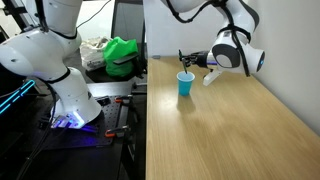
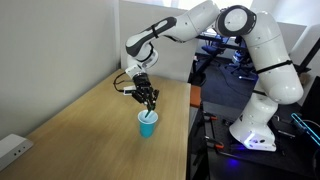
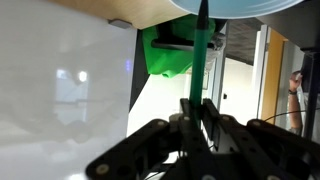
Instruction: Pick up the pen from the table and put it in the light blue cup.
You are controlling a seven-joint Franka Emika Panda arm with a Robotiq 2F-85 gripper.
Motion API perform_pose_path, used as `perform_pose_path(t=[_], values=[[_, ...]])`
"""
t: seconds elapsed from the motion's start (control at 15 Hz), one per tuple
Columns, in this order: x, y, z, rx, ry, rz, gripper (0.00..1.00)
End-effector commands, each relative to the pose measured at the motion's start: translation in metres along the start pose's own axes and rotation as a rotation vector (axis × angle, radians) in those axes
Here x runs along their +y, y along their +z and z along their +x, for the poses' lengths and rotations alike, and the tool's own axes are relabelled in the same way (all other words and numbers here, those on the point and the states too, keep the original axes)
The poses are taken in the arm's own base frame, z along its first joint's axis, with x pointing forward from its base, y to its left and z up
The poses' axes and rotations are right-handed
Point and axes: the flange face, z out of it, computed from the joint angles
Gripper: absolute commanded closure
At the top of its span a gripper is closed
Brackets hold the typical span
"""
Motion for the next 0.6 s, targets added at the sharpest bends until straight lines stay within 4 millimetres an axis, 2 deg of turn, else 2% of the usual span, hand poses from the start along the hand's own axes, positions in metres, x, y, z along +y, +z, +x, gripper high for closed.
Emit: perform_pose_path(t=[0.0, 0.53], values=[[-0.001, -0.005, -0.01, 0.006, 0.0, -0.015, 0.96], [-0.006, -0.007, -0.022, 0.006, 0.04, -0.042, 0.96]])
